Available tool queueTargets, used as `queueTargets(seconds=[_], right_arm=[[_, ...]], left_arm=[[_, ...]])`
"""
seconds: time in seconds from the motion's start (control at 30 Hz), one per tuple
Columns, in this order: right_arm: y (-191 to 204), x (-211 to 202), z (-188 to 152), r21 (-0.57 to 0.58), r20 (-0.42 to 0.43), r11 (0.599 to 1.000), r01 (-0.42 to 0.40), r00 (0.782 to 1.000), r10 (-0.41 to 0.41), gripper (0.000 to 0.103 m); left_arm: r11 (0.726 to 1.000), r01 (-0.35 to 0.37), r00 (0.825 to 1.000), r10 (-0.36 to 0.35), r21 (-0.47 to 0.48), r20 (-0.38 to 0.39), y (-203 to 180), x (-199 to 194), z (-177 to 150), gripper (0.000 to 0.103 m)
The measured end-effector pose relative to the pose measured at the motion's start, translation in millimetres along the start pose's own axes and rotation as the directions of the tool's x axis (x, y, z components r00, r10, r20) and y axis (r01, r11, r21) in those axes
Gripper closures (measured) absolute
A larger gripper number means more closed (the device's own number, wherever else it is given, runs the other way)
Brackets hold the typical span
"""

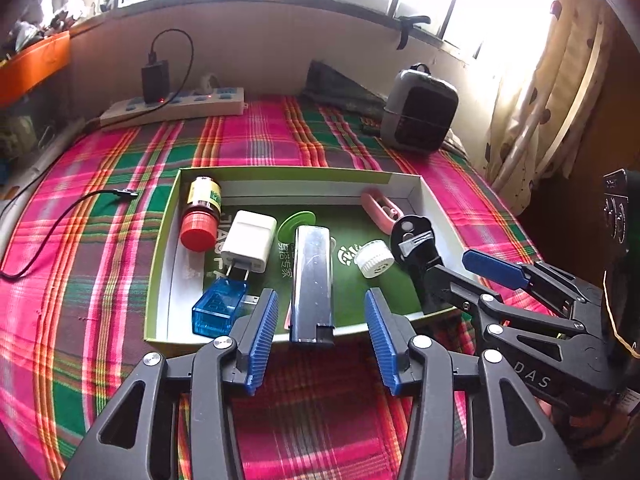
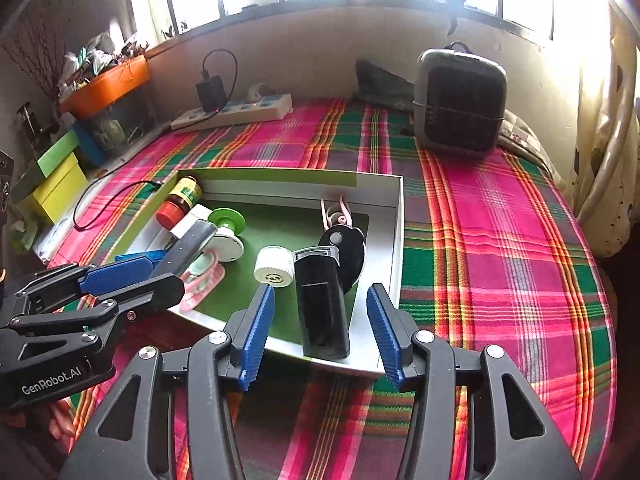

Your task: Organize rigid objects

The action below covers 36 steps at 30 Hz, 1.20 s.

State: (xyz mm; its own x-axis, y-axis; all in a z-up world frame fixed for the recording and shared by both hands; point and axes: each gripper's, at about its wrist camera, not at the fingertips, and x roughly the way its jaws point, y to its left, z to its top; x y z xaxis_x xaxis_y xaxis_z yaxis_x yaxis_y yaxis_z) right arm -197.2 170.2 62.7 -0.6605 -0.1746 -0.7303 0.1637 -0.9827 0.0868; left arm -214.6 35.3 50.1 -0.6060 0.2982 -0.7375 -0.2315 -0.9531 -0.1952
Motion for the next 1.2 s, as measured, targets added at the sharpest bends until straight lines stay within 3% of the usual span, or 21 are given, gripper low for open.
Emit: queueTargets(seconds=[0.37,0.73,1.0,1.2], right_arm=[[10.1,-35.7,-20.1,-0.007,0.047,1.0,0.03,0.998,-0.029,0.054],[12.1,-40.7,-60.9,0.015,-0.008,0.999,0.051,0.999,-0.051,0.054],[13.0,-39.7,-78.4,0.03,-0.046,0.998,0.052,0.998,-0.051,0.054],[9.9,-40.3,-89.4,0.03,-0.067,0.997,0.076,0.995,-0.074,0.053]], left_arm=[[1.0,-0.021,0.999,0.021,-0.002,0.046,-7.1,-34.0,-23.6,0.058],[0.995,-0.099,0.995,0.099,-0.007,0.009,-7.9,-39.5,-69.3,0.058],[0.996,-0.091,0.996,0.091,-0.011,-0.013,-15.6,-35.5,-85.4,0.058],[0.991,-0.135,0.99,0.135,-0.01,-0.031,-17.7,-29.9,-94.8,0.058]])
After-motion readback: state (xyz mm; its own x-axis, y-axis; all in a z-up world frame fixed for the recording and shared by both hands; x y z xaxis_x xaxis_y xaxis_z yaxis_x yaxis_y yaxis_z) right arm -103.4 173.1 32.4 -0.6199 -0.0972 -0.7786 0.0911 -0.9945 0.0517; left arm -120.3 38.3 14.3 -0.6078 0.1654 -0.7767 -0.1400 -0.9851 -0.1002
